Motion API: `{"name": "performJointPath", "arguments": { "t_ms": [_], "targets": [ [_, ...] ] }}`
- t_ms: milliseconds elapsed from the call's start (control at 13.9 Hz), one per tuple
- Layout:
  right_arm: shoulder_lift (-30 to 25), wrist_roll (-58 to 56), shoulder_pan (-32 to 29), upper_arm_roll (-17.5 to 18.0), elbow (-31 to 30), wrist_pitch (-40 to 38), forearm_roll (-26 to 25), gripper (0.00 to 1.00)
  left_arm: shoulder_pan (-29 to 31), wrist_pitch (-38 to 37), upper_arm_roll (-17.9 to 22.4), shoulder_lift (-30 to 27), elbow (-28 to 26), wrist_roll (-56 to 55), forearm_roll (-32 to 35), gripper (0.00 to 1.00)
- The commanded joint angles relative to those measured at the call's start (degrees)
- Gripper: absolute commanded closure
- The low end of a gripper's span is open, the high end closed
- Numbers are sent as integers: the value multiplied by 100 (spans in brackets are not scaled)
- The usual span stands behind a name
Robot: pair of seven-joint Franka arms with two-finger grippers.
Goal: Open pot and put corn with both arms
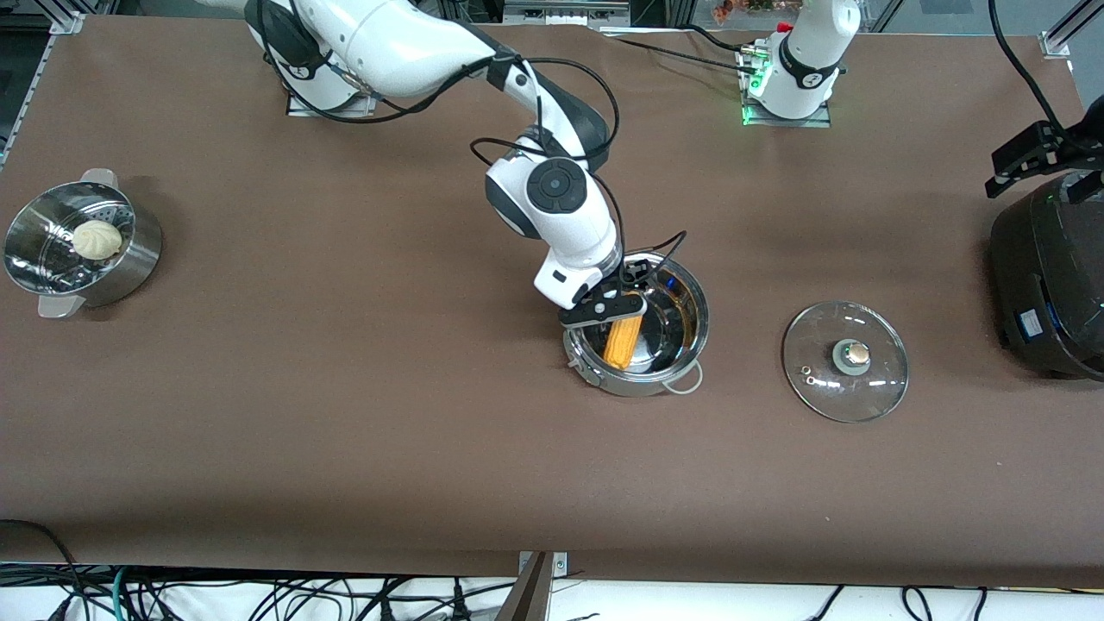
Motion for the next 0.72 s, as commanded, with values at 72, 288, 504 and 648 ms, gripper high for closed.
{"name": "performJointPath", "arguments": {
  "t_ms": [72,288,504,648],
  "targets": [
    [-520,-324,-647,53,-96,-693,1,0,-59,-275,18,417,531,-657,34,0],
    [-801,-516,-1008,45,-123,-1325,-42,0,-95,-275,0,452,505,-666,-54,0],
    [-1021,-526,-1412,-271,-131,-1713,-43,0,-113,-283,-9,496,505,-649,-63,0],
    [-1187,-499,-1518,-787,-131,-2064,-60,0,-121,-283,-17,496,513,-666,-63,0]
  ]
}}
